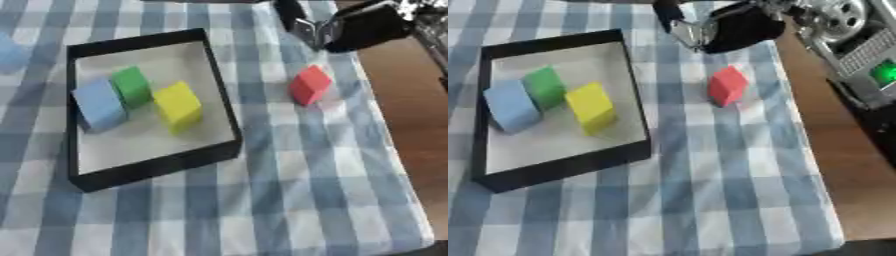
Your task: Pick up objects on the table and place them in the box.
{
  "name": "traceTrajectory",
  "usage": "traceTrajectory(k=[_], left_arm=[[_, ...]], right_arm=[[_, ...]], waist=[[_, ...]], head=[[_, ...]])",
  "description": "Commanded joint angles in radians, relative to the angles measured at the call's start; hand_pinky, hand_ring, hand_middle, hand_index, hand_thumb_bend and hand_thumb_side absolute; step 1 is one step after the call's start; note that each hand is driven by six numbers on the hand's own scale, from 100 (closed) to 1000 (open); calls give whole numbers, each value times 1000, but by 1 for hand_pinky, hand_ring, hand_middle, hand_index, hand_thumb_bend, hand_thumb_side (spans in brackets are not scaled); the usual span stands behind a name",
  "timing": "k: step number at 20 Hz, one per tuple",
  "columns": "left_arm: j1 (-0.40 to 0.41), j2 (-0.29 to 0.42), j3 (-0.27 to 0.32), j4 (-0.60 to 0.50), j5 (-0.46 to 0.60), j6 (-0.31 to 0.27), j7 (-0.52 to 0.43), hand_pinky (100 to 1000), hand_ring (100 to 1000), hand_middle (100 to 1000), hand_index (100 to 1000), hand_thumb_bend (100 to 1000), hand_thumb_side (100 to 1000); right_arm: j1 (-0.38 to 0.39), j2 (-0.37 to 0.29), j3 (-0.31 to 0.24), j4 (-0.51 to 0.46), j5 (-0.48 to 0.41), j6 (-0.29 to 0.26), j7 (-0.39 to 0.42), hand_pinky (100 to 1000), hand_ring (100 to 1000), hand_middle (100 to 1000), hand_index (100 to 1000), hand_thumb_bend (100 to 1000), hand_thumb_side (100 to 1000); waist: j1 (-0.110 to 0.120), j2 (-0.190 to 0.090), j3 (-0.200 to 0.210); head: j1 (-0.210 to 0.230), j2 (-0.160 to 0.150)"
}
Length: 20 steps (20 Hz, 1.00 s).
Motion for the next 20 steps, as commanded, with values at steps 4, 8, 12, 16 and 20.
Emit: traceTrajectory(k=[4, 8, 12, 16, 20], left_arm=[[-8, 27, 13, -8, 1, 2, -5, 652, 758, 720, 813, 445, 582], [-10, 28, 12, -5, 4, 1, -8, 651, 758, 720, 813, 447, 582], [-15, 30, 10, -1, 8, 1, -13, 650, 758, 720, 813, 447, 581], [-25, 34, 4, 1, 12, 0, -21, 650, 759, 721, 814, 447, 582], [-35, 36, -3, 4, 15, 0, -30, 650, 759, 721, 814, 447, 582]], right_arm=[[46, -125, -58, -19, 1, -113, 54, 904, 864, 864, 880, 100, 100], [84, -181, -67, -19, 20, -213, 122, 912, 884, 870, 890, 100, 166], [110, -235, -73, -19, 54, -267, 175, 918, 896, 871, 897, 100, 276], [111, -269, -58, -18, 119, -281, 209, 933, 912, 865, 919, 254, 480], [91, -272, -26, 7, 195, -286, 237, 937, 913, 870, 915, 325, 607]], waist=[[11, -19, 4], [10, -13, 11], [10, -6, 15], [8, -2, 26], [7, -2, 36]], head=[[0, -7], [1, -11], [0, -17], [-9, -26], [-20, -34]])
